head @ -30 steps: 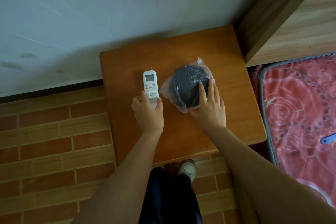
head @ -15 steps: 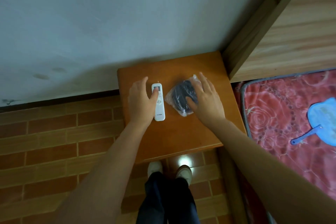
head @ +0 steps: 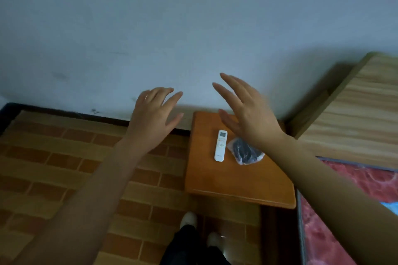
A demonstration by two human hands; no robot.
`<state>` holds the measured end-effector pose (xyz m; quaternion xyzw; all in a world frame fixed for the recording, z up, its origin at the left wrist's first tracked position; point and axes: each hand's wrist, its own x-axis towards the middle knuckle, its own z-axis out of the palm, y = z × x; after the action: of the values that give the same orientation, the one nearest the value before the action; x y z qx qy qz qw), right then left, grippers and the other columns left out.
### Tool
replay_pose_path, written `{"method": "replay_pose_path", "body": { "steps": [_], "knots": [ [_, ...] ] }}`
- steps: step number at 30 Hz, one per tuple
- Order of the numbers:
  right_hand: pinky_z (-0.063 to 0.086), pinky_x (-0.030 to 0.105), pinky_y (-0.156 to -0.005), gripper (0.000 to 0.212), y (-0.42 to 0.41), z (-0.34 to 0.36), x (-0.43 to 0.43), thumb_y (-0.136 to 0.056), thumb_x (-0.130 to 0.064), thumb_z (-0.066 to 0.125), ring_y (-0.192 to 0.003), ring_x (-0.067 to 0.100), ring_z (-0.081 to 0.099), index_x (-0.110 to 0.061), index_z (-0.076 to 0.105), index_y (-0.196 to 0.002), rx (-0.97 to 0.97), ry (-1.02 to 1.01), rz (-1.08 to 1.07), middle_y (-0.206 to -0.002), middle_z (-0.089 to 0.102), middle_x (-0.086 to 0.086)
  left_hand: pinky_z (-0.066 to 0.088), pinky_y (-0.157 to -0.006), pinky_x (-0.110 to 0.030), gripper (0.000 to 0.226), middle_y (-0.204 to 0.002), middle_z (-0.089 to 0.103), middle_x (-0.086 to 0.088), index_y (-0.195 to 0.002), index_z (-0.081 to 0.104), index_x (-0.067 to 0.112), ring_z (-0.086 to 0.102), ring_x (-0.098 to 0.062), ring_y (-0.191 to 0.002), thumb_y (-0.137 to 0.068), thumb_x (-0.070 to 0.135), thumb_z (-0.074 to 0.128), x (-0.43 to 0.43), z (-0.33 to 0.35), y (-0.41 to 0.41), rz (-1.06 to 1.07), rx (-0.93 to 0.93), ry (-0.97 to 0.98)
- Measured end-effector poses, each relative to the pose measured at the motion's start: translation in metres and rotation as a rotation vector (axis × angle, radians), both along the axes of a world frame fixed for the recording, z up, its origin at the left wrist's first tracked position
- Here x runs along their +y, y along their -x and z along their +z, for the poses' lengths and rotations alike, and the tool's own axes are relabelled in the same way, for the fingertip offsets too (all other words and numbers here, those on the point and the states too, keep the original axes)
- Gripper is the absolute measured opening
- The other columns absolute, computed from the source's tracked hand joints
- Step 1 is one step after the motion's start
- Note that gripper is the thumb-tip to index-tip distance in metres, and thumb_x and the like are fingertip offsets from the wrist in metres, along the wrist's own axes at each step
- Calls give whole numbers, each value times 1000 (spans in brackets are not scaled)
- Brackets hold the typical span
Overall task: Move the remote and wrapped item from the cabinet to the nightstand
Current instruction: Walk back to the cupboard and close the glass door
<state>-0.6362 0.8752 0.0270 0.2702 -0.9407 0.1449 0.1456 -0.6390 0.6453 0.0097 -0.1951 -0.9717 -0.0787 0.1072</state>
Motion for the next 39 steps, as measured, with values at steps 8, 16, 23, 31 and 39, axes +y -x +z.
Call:
{"method": "replay_pose_path", "body": {
  "steps": [8, 16, 23, 31, 39],
  "knots": [
    [39, 46, -99, 48, -14, 50, -107, -91, -32, 41, -126, 35, 42, -9, 42, -132, 104, -32, 403, -140, 42, 18, 40, -94, -46, 38, -119, 60, -13, -119, 55, 14, 53, -30, -110, -87, 32, 52, -109, 54, -106, 317, 115, 151],
    [42, 46, -95, 45, -68, 60, -286, -88, -31, 40, -121, 34, 48, -8, 49, -126, 135, 39, 743, -133, 51, 17, 40, -91, -45, 39, -118, 59, -14, -121, 54, 13, 52, -32, -110, -88, 33, 50, -225, 68, -253, 922, 112, 166],
    [43, 48, -97, 47, -151, 59, -446, -87, -30, 37, -118, 36, 51, -4, 51, -123, 92, 48, 1036, -127, 55, 20, 41, -92, -46, 38, -116, 61, -14, -119, 55, 12, 54, -32, -108, -85, 30, 58, -311, 66, -379, 1396, 157, 113],
    [35, 43, -101, 43, -265, 70, -583, -90, -26, 51, -126, 31, 43, -10, 46, -130, 103, 81, 1314, -135, 50, 15, 37, -96, -49, 41, -122, 57, -19, -123, 52, 9, 49, -35, -115, -87, 28, 56, -369, 80, -490, 1784, 237, 102],
    [36, 46, -101, 41, -372, 80, -669, -91, -26, 47, -127, 31, 40, -10, 47, -128, 16, 129, 1639, -137, 47, 12, 37, -95, -46, 42, -124, 55, -16, -125, 48, 10, 47, -34, -115, -88, 29, 53, -386, 92, -573, 2083, 216, 144]
  ]
}}
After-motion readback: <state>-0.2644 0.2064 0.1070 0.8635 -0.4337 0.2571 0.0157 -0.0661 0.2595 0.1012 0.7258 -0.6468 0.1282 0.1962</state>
